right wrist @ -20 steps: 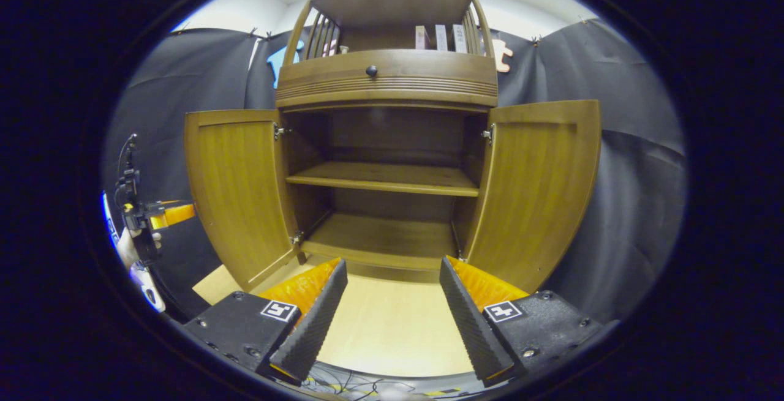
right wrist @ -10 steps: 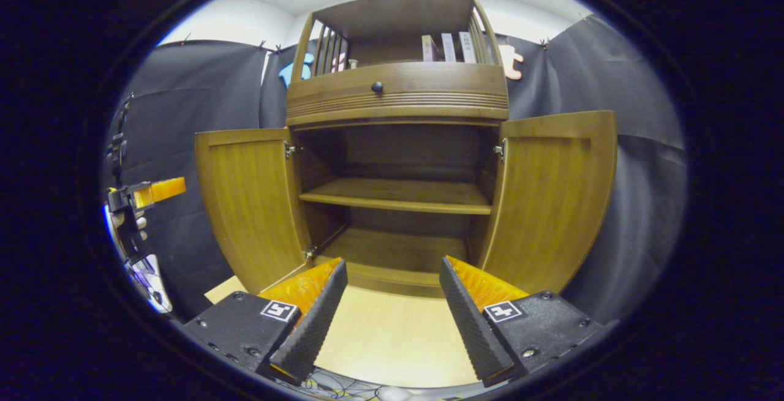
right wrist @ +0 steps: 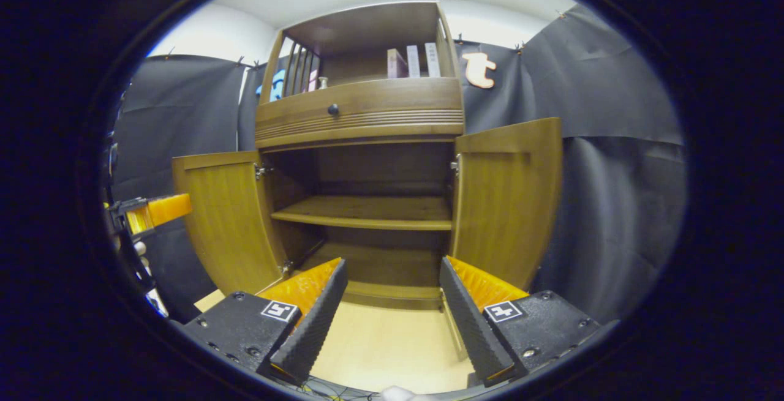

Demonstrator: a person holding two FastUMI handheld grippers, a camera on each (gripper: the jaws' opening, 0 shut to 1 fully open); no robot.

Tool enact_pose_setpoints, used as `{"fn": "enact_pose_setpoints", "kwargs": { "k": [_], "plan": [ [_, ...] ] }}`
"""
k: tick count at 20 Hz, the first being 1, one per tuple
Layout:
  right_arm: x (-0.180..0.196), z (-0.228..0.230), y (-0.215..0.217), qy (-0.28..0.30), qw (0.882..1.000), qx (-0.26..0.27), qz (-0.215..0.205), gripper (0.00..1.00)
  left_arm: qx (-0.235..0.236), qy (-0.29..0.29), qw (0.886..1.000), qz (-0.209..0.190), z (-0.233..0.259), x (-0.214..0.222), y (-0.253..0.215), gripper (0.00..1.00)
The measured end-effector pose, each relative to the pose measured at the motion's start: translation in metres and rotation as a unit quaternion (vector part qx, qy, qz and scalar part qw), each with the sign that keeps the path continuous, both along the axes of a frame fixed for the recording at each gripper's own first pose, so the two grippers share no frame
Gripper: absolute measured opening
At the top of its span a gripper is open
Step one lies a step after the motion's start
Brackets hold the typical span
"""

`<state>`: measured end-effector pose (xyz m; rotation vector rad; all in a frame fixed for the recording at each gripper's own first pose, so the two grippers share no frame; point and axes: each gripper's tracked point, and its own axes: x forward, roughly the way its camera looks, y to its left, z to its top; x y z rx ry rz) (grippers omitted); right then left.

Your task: Open the right door of the double-door shoe cabinet with the right hand, and open the left door with the left hand.

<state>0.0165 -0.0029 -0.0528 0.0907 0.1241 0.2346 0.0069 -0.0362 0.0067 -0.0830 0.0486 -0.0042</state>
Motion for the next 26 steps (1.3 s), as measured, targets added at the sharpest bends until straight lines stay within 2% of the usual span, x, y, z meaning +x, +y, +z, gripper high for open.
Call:
{"fn": "enact_pose_setpoints", "kwargs": {
  "k": [1,2,5,9,12,26],
  "plan": [
    [0.001,0.001,-0.007,-0.003,1.000,0.002,-0.008,0.96,0.000,0.004,1.000,0.001,-0.004,0.003,-0.006,1.00],
    [0.001,0.002,-0.011,-0.007,1.000,0.006,-0.011,0.96,0.002,0.007,1.000,0.000,-0.007,0.003,-0.013,0.95],
    [0.001,0.010,-0.018,-0.017,1.000,0.009,-0.012,0.96,0.016,0.006,1.000,0.005,-0.008,0.007,-0.025,0.95],
    [0.002,0.018,-0.025,-0.028,0.999,0.004,-0.014,0.96,0.013,0.006,1.000,0.004,-0.002,0.007,-0.034,0.95],
    [0.001,0.022,-0.025,-0.032,0.999,0.002,-0.013,0.98,0.016,0.003,1.000,0.005,0.001,0.005,-0.037,0.95],
    [-0.011,0.025,-0.019,-0.031,0.999,-0.005,-0.023,0.96,0.026,0.008,1.000,0.001,0.005,-0.006,-0.030,0.95]
  ]
}}
